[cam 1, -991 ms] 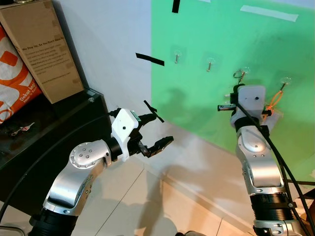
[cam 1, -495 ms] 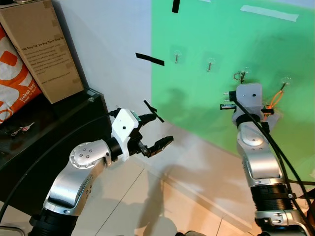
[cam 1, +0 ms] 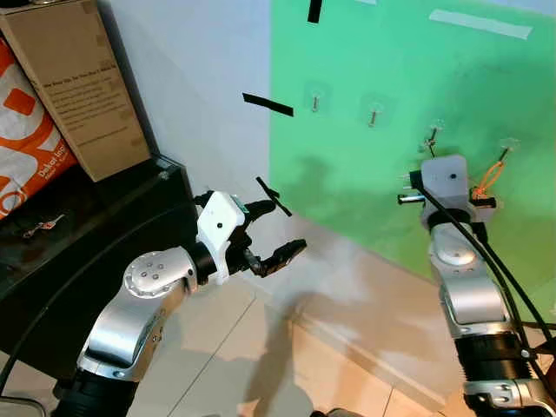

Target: Hang keys on a hook

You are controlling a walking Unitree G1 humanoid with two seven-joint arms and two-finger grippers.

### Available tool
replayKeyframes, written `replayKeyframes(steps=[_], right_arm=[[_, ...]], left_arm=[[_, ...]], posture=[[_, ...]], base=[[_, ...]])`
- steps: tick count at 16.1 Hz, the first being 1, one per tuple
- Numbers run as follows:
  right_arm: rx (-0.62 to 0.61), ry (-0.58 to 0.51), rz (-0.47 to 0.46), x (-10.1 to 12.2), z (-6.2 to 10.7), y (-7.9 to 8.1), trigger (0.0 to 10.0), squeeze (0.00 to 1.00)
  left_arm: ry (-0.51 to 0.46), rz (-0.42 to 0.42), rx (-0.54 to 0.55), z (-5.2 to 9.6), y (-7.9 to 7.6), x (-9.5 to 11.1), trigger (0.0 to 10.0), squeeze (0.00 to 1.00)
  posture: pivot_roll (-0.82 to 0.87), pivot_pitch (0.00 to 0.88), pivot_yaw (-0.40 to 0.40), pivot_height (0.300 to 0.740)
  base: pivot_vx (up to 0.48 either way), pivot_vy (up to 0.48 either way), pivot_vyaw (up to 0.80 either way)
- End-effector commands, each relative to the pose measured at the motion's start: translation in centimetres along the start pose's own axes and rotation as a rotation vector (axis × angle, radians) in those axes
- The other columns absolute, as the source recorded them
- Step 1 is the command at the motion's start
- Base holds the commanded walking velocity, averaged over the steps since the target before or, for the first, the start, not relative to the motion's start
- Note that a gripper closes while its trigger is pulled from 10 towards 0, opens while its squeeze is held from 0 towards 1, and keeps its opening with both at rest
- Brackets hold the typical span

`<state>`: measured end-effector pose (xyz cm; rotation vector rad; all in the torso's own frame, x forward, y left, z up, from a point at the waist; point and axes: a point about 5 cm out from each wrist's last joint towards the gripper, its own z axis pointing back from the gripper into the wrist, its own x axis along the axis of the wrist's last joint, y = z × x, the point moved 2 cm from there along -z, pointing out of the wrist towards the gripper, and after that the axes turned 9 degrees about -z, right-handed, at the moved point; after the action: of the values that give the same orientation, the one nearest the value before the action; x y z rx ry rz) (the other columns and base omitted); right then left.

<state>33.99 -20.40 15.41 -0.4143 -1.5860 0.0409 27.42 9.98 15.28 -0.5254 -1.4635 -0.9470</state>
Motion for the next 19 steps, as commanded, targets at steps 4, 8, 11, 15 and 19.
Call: replayKeyframes(steps=[4, 8, 11, 15, 19], right_arm=[[-0.078, -0.041, 0.000, 0.9, 0.1, -2.4, 10.0, 0.00], [-0.028, -0.074, 0.004, 1.3, 0.5, -2.3, 10.0, 0.00], [0.002, -0.046, 0.037, 0.2, 1.2, -1.9, 10.0, 0.00], [0.017, -0.036, 0.054, -0.2, 1.5, -1.6, 10.0, 0.00], [0.025, -0.039, 0.063, -0.2, 1.5, -1.5, 10.0, 0.00]], left_arm=[[-0.007, -0.009, -0.003, -0.1, 0.0, 0.4, 10.0, 0.00], [-0.006, -0.009, -0.004, -0.1, 0.0, 0.3, 10.0, 0.00], [-0.005, -0.008, -0.002, -0.1, -0.1, 0.3, 10.0, 0.00], [-0.005, -0.008, -0.004, -0.1, -0.1, 0.3, 10.0, 0.00], [-0.004, -0.009, -0.005, -0.1, -0.1, 0.3, 10.0, 0.00]], posture=[[-0.07, 0.000, -0.013, 0.740], [-0.07, 0.000, -0.016, 0.740], [-0.07, 0.000, -0.018, 0.740], [-0.07, 0.000, -0.016, 0.740], [-0.07, 0.000, -0.017, 0.740]], base=[[0.000, 0.000, 0.00], [0.000, 0.000, 0.00], [0.000, 0.000, 0.00], [0.000, 0.000, 0.00], [0.000, 0.000, 0.00]])
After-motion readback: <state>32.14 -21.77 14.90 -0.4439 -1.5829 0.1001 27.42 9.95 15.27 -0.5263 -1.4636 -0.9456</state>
